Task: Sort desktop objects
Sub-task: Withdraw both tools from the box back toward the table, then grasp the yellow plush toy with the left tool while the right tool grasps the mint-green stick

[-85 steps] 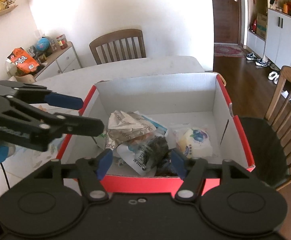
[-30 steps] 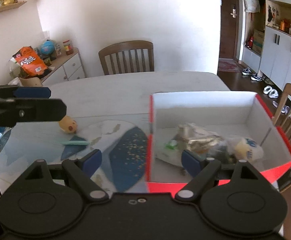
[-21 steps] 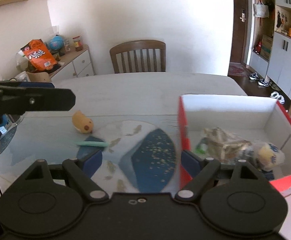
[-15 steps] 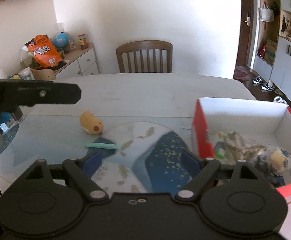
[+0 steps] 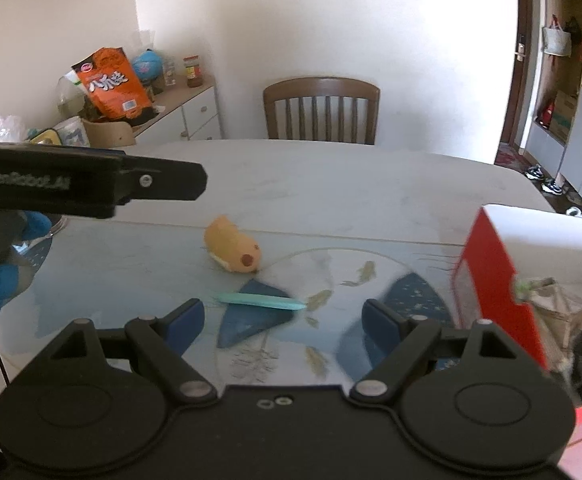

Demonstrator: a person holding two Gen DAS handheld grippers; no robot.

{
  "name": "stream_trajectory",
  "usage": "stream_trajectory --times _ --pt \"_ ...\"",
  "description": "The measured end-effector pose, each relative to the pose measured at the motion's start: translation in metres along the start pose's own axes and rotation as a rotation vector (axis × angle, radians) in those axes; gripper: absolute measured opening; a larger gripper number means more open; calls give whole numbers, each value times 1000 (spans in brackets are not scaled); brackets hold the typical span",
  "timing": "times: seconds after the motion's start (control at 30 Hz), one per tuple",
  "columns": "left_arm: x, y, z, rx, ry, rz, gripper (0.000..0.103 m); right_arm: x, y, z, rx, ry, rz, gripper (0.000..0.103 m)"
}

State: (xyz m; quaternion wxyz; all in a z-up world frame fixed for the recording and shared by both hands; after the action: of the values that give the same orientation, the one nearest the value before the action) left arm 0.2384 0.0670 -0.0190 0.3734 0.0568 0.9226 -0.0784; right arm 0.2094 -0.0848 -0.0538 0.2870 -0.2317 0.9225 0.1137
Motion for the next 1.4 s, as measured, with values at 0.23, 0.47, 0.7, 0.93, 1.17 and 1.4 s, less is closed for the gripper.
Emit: stream_trajectory --times 0.23,0.47,0.7,0.93,1.17,1.4 --pt "7 26 11 -32 8 -20 103 -5 19 17 -8 14 -30 86" --pt "8 47 30 -52 21 -31 103 -5 29 42 -15 38 -32 86" --pt "5 60 61 -37 48 -41 103 -8 31 72 -6 58 -21 87" --pt "2 74 91 -2 82 -64 103 -13 22 103 6 78 47 93" --pt "5 79 113 6 114 -72 103 -15 16 124 14 100 103 98" --pt "6 80 121 12 126 -64 103 -14 19 134 17 97 137 100"
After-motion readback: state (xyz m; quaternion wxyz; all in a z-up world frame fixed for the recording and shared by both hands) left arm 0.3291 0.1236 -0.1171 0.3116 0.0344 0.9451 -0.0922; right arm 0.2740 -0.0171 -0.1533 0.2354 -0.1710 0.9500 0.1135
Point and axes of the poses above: each gripper's, at about its wrist camera, not at the fingertips, and z roughly the way its jaws point, y to its left, x to its underside, the point moved 5 cm from there along z, roughly the way its jaws point, and after that the axes turned 13 degrees about y, right-handed, at the moved point
